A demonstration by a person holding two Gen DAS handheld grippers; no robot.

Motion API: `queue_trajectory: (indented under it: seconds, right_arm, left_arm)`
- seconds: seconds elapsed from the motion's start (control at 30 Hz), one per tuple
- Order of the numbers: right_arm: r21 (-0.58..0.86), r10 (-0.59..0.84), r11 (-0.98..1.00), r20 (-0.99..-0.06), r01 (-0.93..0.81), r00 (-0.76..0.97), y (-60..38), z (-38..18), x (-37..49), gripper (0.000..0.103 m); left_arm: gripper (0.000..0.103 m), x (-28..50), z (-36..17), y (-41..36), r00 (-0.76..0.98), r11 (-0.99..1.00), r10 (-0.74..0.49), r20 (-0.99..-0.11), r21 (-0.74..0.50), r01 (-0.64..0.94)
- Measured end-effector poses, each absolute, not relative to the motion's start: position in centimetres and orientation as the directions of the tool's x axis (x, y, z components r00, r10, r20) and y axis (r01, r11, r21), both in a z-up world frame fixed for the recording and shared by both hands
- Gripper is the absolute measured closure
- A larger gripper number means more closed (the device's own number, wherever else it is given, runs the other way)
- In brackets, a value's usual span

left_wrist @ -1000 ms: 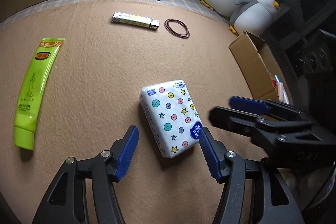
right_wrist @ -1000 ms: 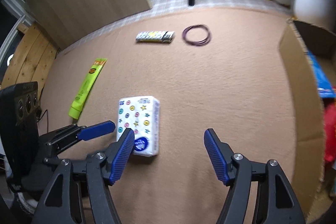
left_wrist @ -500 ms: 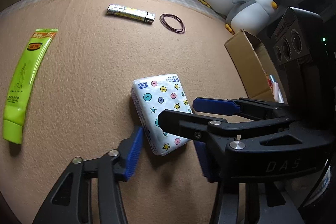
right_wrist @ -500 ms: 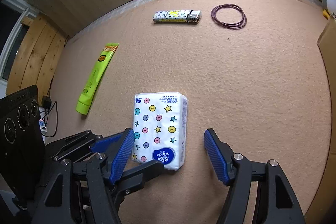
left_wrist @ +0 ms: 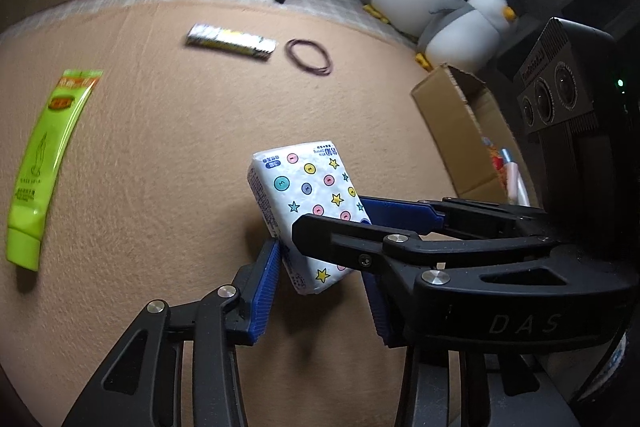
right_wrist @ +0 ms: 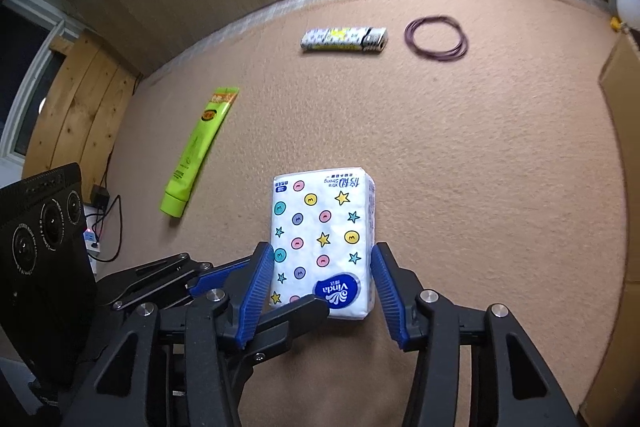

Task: Organize objects
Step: 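Carry the tissue pack with the right tool into the box and release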

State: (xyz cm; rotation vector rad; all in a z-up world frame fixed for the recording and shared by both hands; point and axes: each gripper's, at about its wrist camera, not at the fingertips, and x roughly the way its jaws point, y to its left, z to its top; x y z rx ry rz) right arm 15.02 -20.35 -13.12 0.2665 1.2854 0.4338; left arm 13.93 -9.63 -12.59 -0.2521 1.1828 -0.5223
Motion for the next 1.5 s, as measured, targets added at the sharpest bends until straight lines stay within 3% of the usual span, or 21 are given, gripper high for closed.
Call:
queue_trajectory:
  seconds: [0.7,1.37,1.43,1.5]
  right_arm:
    - [0.367,0.323,0.930,-0.812,-0.005,0.486,-36.5,-4.2,11.3,0.056]
    - [0.338,0.235,0.935,-0.815,0.104,0.530,-47.1,-5.6,15.0,0.056]
    - [0.339,0.236,0.935,-0.812,0.103,0.533,-47.4,-5.5,15.1,0.056]
    - [0.327,0.223,0.939,-0.811,0.103,0.541,-47.5,-5.3,15.1,0.054]
  left_arm:
    - [0.060,14.4,-4.9,-26.8,0.268,0.740,-0.623,-0.735,-0.442,0.506]
    - [0.059,19.8,-6.7,-39.6,0.249,0.723,-0.612,-0.750,-0.405,0.559]
    - [0.054,20.0,-6.8,-39.8,0.258,0.728,-0.608,-0.751,-0.399,0.557]
    - [0.035,20.1,-6.8,-39.6,0.267,0.735,-0.606,-0.750,-0.399,0.548]
